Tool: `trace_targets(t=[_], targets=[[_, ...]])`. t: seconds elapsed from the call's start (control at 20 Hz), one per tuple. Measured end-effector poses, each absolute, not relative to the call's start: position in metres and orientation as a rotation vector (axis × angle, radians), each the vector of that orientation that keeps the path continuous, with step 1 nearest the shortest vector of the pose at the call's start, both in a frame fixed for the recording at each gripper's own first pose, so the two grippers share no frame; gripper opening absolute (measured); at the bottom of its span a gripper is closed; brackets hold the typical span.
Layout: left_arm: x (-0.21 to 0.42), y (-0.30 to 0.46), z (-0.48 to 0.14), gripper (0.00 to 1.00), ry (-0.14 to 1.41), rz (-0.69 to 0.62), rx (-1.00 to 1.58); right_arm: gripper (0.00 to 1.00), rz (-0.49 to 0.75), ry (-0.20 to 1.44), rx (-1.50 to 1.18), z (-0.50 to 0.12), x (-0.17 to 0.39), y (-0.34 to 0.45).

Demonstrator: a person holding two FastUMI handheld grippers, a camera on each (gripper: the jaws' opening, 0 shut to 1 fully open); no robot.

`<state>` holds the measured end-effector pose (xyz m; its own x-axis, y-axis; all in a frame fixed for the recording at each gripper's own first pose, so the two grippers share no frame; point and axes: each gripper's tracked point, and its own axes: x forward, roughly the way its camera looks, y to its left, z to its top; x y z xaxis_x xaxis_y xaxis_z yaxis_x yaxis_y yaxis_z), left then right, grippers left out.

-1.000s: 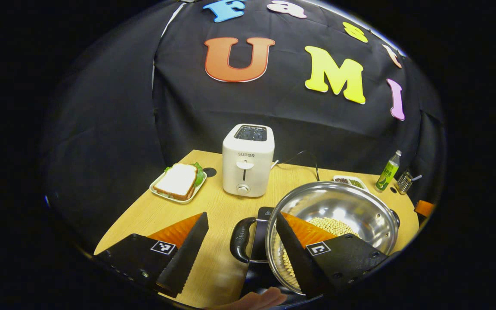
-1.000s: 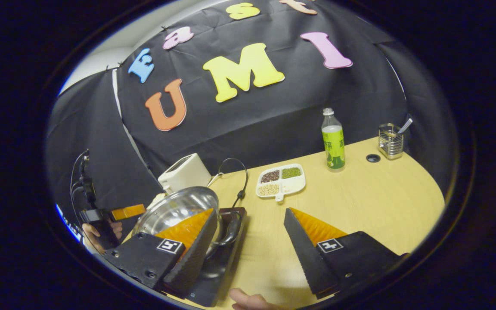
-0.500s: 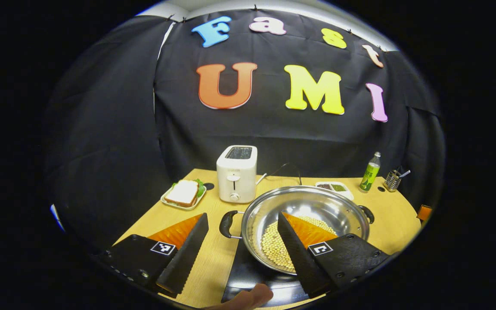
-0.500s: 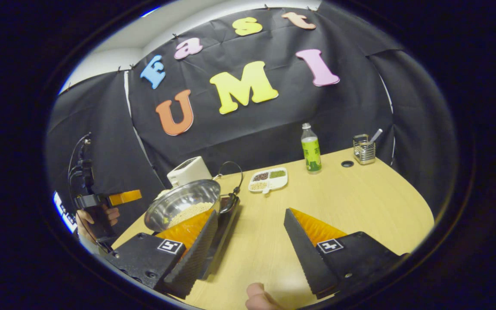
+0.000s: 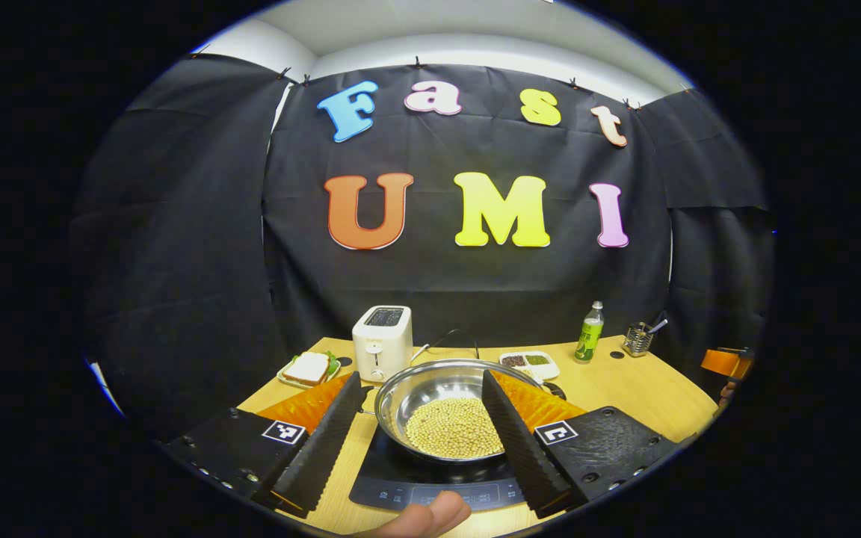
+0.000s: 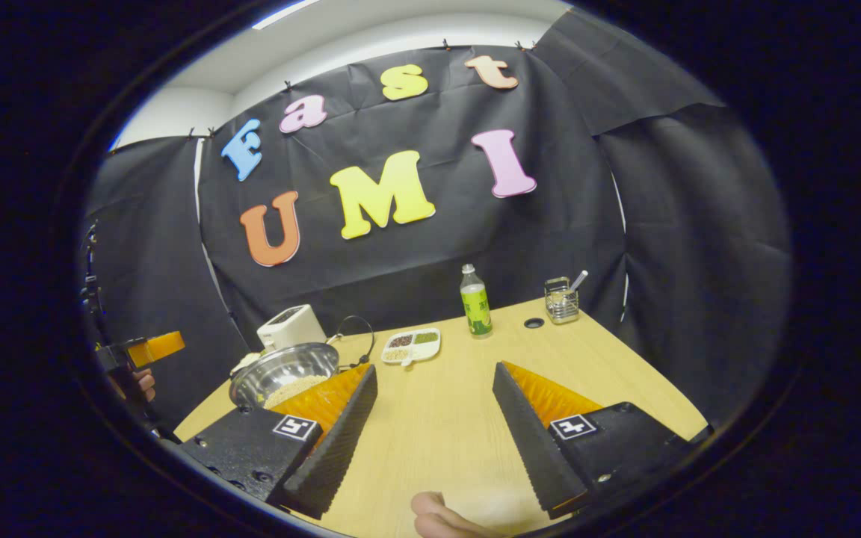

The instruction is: First push the handle of the pot to place it horizontally, then grasp the pot with both hands and set it on the induction cooktop.

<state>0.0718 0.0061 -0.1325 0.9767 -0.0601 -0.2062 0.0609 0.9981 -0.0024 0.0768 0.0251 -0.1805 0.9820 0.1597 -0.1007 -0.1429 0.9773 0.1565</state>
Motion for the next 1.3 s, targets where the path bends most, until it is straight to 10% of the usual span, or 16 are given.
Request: trace_targets(t=[1.3], targets=[[-0.065,-0.049,-0.032,0.95,-0.058,-0.100,-0.030,0.96,0.072,-0.286,0.028,-0.035,-0.089,-0.030]])
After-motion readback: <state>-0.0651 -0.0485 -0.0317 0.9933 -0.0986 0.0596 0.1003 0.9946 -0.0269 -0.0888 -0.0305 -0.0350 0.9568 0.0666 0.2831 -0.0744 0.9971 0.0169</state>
